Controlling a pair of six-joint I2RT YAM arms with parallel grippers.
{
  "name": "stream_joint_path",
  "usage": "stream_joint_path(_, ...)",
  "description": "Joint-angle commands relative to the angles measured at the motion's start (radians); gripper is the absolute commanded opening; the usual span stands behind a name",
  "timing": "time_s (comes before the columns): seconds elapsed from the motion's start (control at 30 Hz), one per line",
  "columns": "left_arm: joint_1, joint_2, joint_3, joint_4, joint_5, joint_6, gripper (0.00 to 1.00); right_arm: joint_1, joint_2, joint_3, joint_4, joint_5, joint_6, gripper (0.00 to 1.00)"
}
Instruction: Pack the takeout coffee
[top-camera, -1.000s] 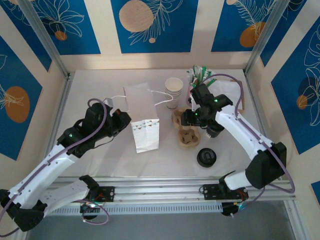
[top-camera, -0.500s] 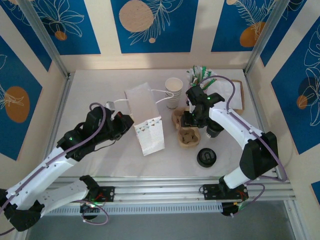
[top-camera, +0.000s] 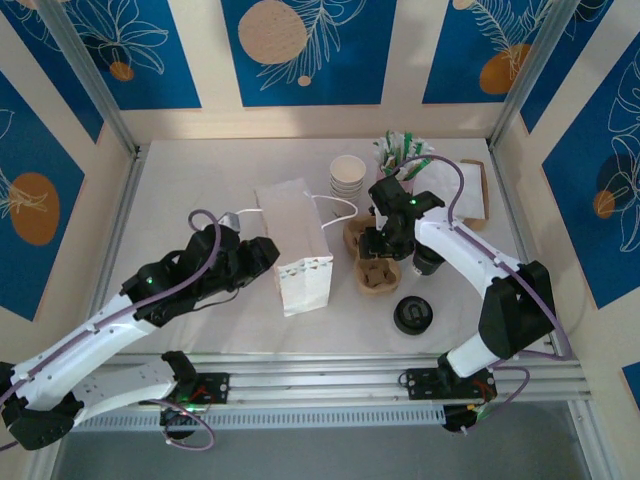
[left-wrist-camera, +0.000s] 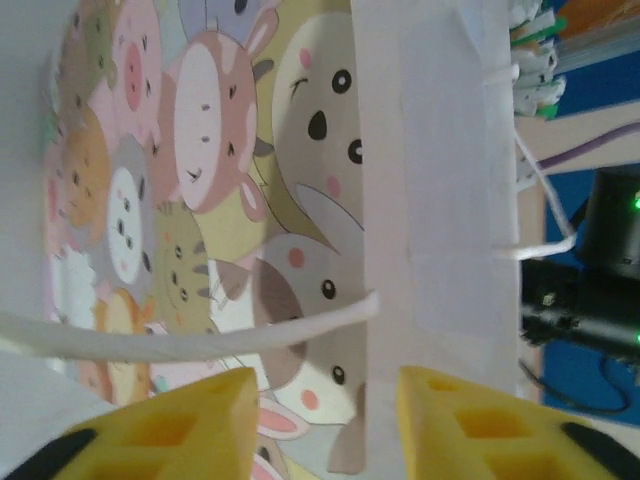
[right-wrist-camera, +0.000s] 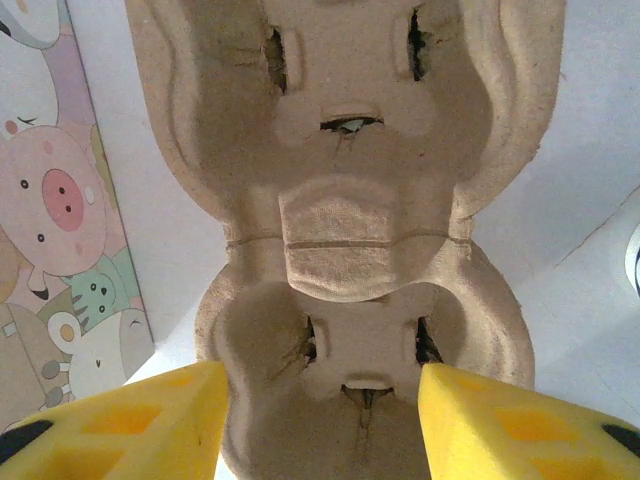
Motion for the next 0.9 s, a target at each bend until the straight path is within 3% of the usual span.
stream_joint_path(0.0,-0.009,-0.016,0.056,-0.036,-0.042,0.084,0.59,0.008,-0.011,-0.004,0.02,0.0,-0.01,0.54)
stream_joint_path(0.13,-0.009,-0.006,0.114,-0.043,-0.058,0.191,0.73,0.009,0.013,0.013,0.026,0.006,-0.015,0.53)
stream_joint_path(0.4,-0.009,-0.053,0.209,-0.141,-0.182,0.399,0.89,0.017,0.079,0.054,0.014,0.042,-0.026,0.52)
stream_joint_path(0.6,-0.008,-0.138,0.211,-0.239,-0.383,0.452,0.9,0.02,0.109,0.074,0.009,0.06,-0.03,0.52)
stream_joint_path(0.87,-0.008,-0.221,0.098,-0.23,-0.479,0.384,0.9,0.022,0.139,0.078,0.009,0.082,-0.034,0.52)
